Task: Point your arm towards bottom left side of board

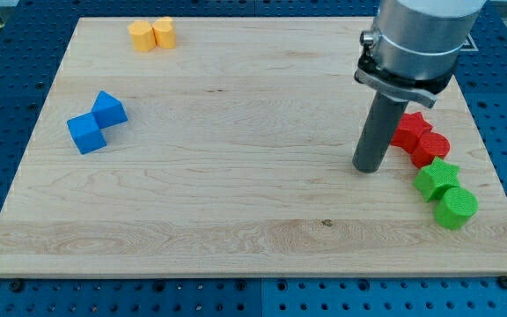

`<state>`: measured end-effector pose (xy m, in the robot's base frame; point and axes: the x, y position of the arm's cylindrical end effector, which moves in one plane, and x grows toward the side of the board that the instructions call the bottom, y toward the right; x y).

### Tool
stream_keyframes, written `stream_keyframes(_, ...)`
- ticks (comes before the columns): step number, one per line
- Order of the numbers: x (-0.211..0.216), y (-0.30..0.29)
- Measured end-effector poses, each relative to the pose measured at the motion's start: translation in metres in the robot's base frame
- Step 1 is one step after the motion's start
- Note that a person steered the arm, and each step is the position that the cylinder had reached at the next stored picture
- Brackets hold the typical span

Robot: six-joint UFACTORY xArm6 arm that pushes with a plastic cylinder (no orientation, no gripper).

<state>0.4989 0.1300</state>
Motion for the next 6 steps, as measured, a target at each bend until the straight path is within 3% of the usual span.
stream_keyframes(6, 0.027, -0.039)
